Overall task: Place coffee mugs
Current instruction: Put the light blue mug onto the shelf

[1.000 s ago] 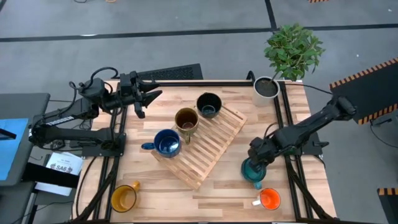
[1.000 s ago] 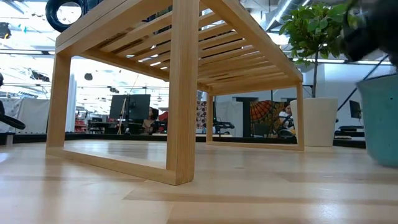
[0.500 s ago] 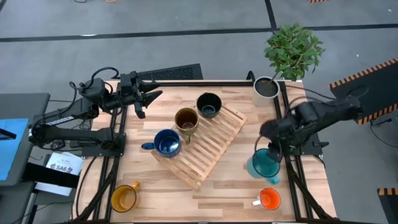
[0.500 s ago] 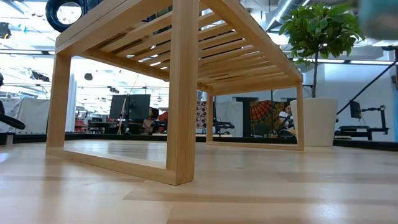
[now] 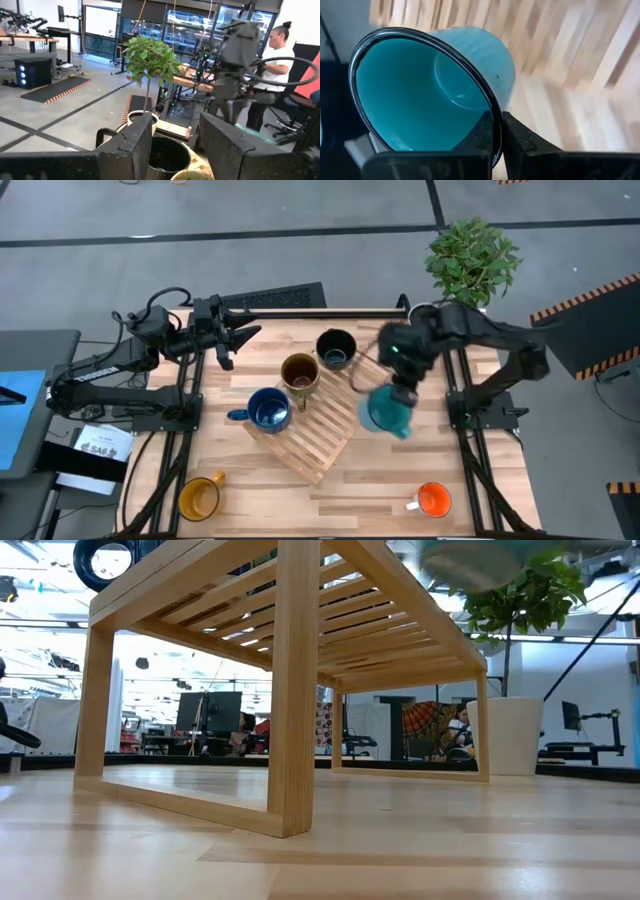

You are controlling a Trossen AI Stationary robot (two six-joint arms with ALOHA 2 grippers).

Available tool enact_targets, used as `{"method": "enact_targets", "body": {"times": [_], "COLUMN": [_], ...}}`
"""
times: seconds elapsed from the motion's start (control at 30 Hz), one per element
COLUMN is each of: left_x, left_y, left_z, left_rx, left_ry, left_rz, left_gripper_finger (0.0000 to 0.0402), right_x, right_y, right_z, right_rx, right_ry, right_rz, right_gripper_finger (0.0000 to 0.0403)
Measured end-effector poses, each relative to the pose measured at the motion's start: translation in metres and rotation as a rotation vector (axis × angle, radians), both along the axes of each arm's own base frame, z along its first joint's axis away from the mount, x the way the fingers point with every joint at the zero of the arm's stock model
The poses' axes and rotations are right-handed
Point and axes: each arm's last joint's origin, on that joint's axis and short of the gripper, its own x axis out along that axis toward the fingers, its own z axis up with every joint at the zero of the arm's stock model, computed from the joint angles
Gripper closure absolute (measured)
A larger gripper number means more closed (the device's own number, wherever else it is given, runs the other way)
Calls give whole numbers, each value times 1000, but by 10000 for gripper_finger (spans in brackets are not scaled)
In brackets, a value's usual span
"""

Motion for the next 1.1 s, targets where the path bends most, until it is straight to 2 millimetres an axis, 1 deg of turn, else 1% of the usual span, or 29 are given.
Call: {"method": "enact_targets", "body": {"times": [0.1, 0.27, 0.37, 0.47, 0.63, 0.87, 1.1], "left_x": [0, 0, 0, 0, 0, 0, 0], "left_y": [0, 0, 0, 0, 0, 0, 0], "left_z": [0, -1, -2, -3, -3, -3, -3], "left_rx": [-1, -10, -21, -25, -40, -40, -40], "left_ry": [2, 6, 11, 20, 20, 19, 19], "left_rz": [-1, -2, -3, -4, -6, -6, -6], "left_gripper_finger": [252, 252, 252, 252, 252, 252, 252], "right_x": [11, 18, 20, 19, 20, 20, 20], "right_y": [-22, -53, -66, -75, -83, -84, -84], "right_z": [-1, -9, -13, -14, -17, -24, -24], "right_rx": [-7, -21, -22, -23, -3, 26, 31], "right_ry": [7, 38, 47, 48, 56, 82, 86], "right_rz": [-66, -148, -174, -189, -207, -216, -239], "right_gripper_finger": [366, 366, 366, 366, 366, 366, 363]}}
